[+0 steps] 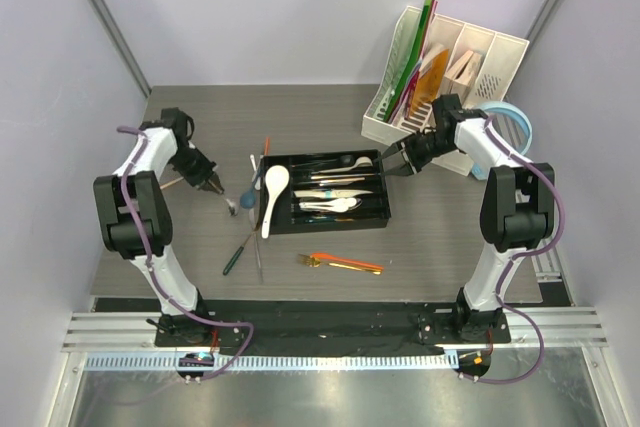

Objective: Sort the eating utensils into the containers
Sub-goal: Pick up the spoon from the center of the board, then place the spoon in the storage box.

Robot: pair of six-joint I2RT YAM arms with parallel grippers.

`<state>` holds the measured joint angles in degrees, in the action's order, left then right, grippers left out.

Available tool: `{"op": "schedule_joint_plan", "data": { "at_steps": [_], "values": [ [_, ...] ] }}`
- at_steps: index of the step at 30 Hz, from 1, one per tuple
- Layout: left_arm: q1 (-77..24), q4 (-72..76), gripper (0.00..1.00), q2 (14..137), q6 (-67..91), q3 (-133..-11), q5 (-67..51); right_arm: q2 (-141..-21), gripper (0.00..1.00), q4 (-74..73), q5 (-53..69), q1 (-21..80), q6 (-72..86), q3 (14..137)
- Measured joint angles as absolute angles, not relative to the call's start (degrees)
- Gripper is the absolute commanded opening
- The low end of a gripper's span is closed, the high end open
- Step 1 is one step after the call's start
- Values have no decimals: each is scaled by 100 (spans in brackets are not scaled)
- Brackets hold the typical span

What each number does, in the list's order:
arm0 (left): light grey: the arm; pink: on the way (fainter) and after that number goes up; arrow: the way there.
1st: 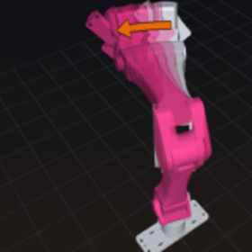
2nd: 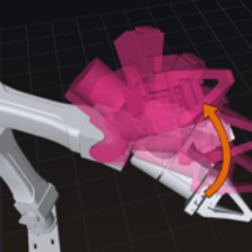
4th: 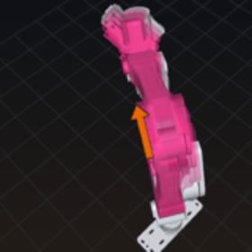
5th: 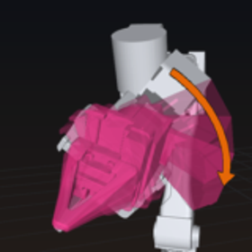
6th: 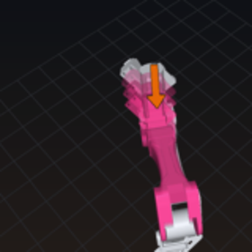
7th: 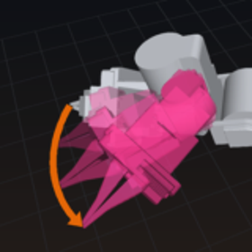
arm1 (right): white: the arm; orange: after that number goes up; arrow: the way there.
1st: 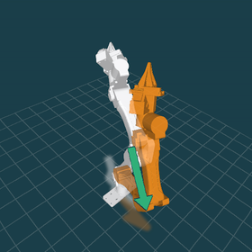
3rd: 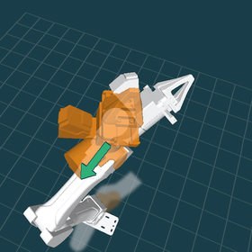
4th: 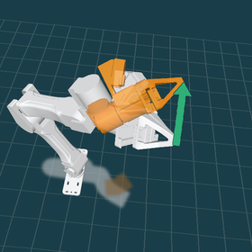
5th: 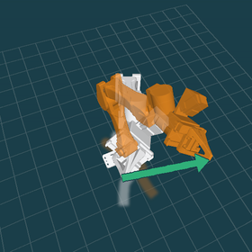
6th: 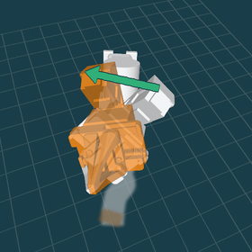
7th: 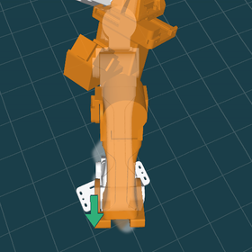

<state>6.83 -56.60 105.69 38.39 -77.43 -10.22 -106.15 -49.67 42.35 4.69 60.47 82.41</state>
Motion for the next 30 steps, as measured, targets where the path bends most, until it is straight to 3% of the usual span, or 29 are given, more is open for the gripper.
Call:
{"op": "schedule_joint_plan", "data": {
  "at_steps": [4, 15, 24, 30],
  "values": [
    [683, -5513, 0, 10490, 4298, -8235, -1730, -10615, 44, -4971, 4239, 462, 5988, 8226],
    [357, -4877, 0, 9553, 6176, -7572, -2569, -10615, 44, -5019, 4239, 333, 5859, 8184],
    [-1363, -4294, 0, 9896, 7953, -8742, -2620, -10678, 41, -5035, 4209, 281, 5833, 8182],
    [-2272, -3673, 0, 10416, 9013, -8803, -2622, -10538, 40, -5229, 3859, 80, 5699, 7983]
  ]
}}
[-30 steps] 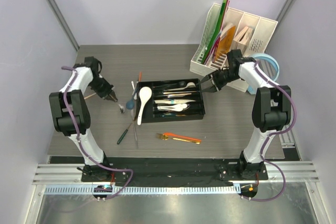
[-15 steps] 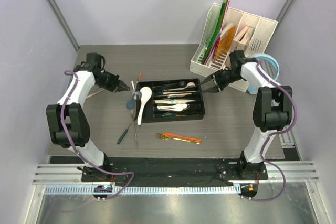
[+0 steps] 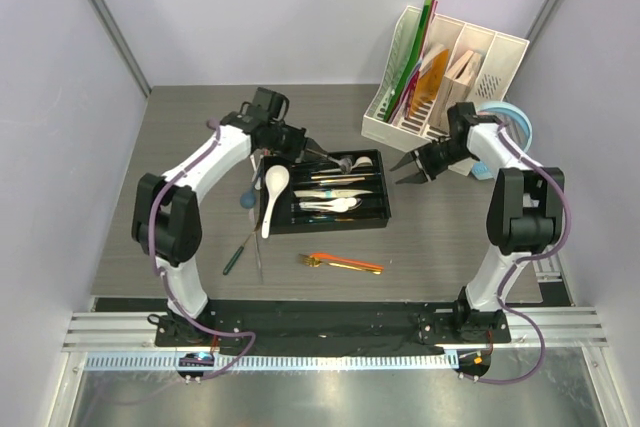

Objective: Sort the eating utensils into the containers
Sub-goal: Place the spoon in the storage box.

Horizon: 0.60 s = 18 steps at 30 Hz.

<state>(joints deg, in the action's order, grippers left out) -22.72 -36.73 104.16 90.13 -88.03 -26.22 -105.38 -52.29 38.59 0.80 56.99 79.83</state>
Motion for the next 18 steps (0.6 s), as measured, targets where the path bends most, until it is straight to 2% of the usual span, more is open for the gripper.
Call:
{"op": "schedule_joint_plan", "data": {
  "at_steps": [12, 18],
  "values": [
    [-2982, -3358, 0, 10792, 10525, -8392, -2300, -9502, 39, -6101, 3400, -1085, 5371, 7192],
    [-3109, -4134, 0, 10739, 10938, -8261, -1903, -9286, 39, -6372, 3284, -1282, 5282, 7096]
  ]
}}
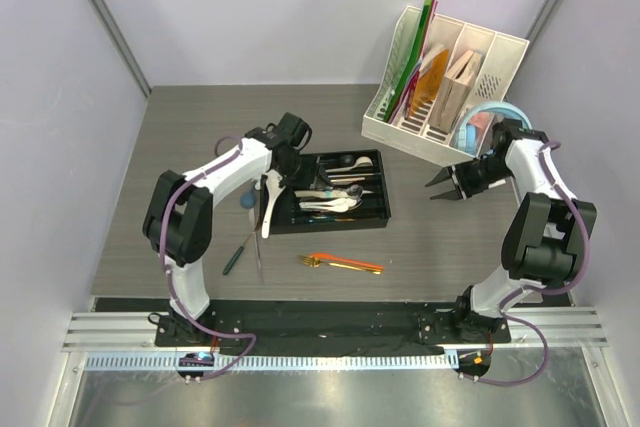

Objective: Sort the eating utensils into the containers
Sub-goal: Place the spoon in the storage box.

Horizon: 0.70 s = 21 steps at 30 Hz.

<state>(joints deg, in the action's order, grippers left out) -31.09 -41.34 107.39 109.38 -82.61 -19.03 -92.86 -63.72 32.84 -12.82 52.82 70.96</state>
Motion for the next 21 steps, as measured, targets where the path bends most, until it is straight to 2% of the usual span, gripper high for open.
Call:
{"op": "schedule_joint_plan", "data": {
  "at_steps": [3, 10, 21],
  "values": [
    [-3107, -4735, 0, 10678, 10938, -8407, -1640, -9266, 39, -6414, 3269, -1286, 5269, 6997],
    [-3100, -5146, 0, 10639, 10901, -8412, -1544, -9137, 39, -6403, 3293, -1286, 5262, 6700],
    [-3153, -4936, 0, 10818, 10936, -7975, -1584, -9024, 39, -6388, 3334, -1286, 5260, 6560]
  ]
}}
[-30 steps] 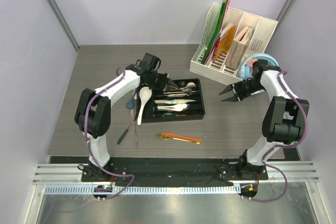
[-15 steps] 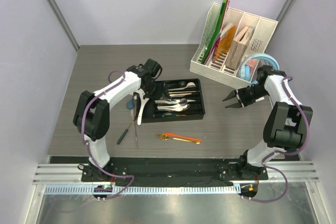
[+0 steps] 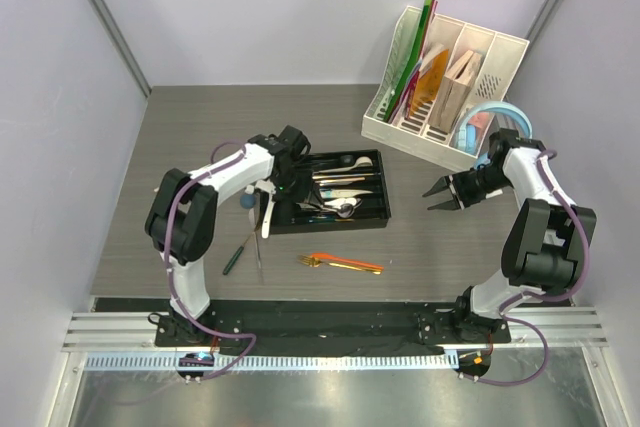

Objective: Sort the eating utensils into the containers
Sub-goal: Place the spoon in the storage box.

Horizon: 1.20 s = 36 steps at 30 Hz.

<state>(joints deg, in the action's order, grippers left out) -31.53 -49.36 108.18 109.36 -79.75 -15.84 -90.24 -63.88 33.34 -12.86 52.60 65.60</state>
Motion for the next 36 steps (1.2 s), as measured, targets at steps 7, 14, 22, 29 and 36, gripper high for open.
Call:
{"op": "schedule_joint_plan", "data": {
  "at_steps": [7, 14, 22, 29, 36],
  "values": [
    [-3153, -4556, 0, 10947, 11089, -7850, -1559, -8936, 40, -6370, 3334, -1286, 5256, 6464],
    [-3155, -4407, 0, 11246, 11179, -7918, -1566, -8895, 40, -6366, 3356, -1286, 5240, 6442],
    [-3168, -4154, 0, 11404, 11242, -7970, -1616, -8884, 40, -6364, 3374, -1286, 5218, 6434],
    [-3109, -3675, 0, 11461, 11347, -7920, -1671, -8873, 40, -6359, 3376, -1286, 5214, 6396],
    [-3098, -2869, 0, 11253, 11371, -7426, -1656, -8871, 40, -6344, 3378, -1286, 5214, 6361]
  ]
}}
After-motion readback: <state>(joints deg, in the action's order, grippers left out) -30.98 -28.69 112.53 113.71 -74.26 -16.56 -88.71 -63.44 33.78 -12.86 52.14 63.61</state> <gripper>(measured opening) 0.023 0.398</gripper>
